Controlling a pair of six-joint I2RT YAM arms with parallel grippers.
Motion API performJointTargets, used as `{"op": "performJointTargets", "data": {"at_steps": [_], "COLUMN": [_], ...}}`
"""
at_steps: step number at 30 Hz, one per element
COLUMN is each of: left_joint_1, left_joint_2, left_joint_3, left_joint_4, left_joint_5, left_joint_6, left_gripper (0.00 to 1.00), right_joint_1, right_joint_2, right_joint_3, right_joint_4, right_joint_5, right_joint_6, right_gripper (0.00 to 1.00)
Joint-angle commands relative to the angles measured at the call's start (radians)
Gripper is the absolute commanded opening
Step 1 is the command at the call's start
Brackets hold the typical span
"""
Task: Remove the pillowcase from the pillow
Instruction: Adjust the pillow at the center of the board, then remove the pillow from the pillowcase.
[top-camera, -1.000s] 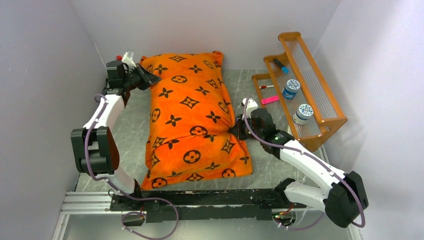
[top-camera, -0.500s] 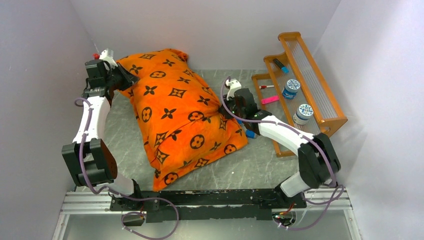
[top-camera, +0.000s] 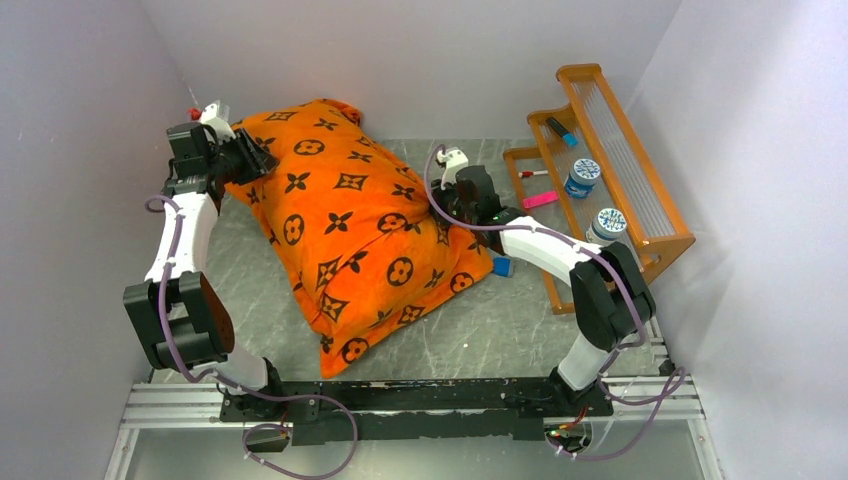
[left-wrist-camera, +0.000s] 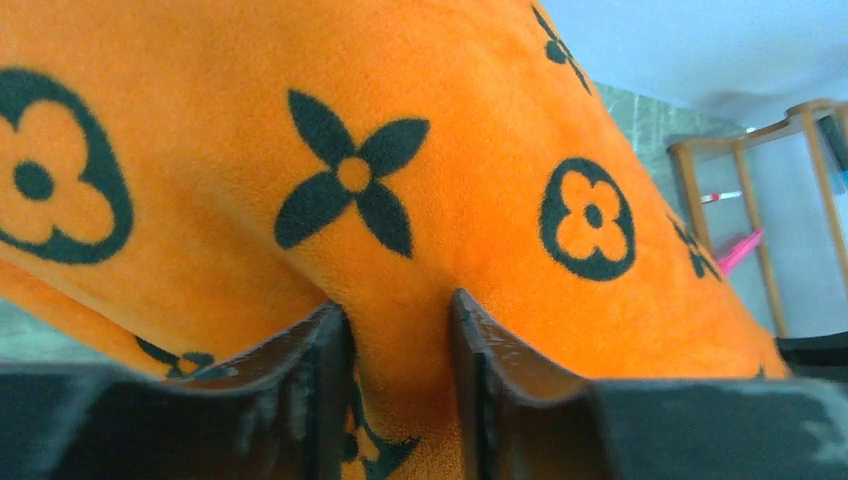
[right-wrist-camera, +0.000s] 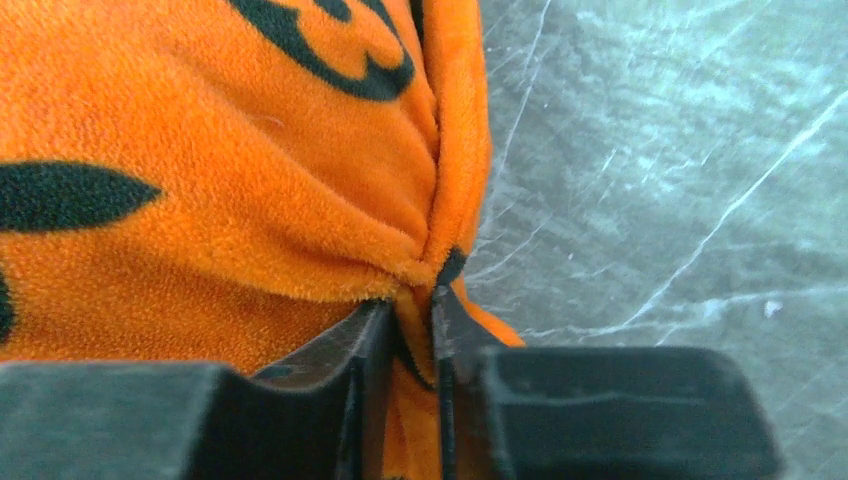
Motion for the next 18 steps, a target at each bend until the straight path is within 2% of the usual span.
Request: {"op": "performJointTargets", "data": {"at_steps": [1,4,6,8,9,13,16,18], "left_joint_1": [-0.024,-0.027,-0.027,-0.028,-0.030,-0.058,-0.129,-0.219], "left_joint_2": [-0.054,-0.081,-0.098,-0.119,-0.136,-0.248,-0.333,-0.389], "left_joint_3": [0.039,0.049,0.048,0.044,0.034,-0.036,-0.074,-0.082], "left_joint_4": [0.044,0.018,0.012,0.007,0.017,0.064,0.077,0.057], "left_joint_5": [0.039,0.010,0.006,0.002,-0.006,-0.084,-0.195,-0.281], "left_joint_6": [0.050,0.073,0.076,0.085,0.085,0.122,0.190,0.272], "left_gripper": [0.50,0.68,0.77,0.91,0.95,0.97,0.98,0.98], "right_joint_1": [0.006,0.005,0.004,0.005,0.005,0.005,0.006,0.004], "right_joint_2": [-0.068,-0.127,-0.169,-0.211,-0.235,-0.371,-0.464,-0.516], "right_joint_3": [0.064,0.049,0.029,0.011,0.001,-0.074,-0.155,-0.208], "right_joint_4": [0.145,0.111,0.096,0.071,0.057,0.048,0.069,0.071], "right_joint_5": [-0.006,0.006,0.017,0.034,0.045,0.101,0.132,0.150], "right_joint_6": [-0.031,-0.045,-0.048,-0.053,-0.055,-0.054,-0.035,-0.051], "right_gripper": [0.29,0.46,0.60,0.75,0.80,0.99,1.00,1.00]}}
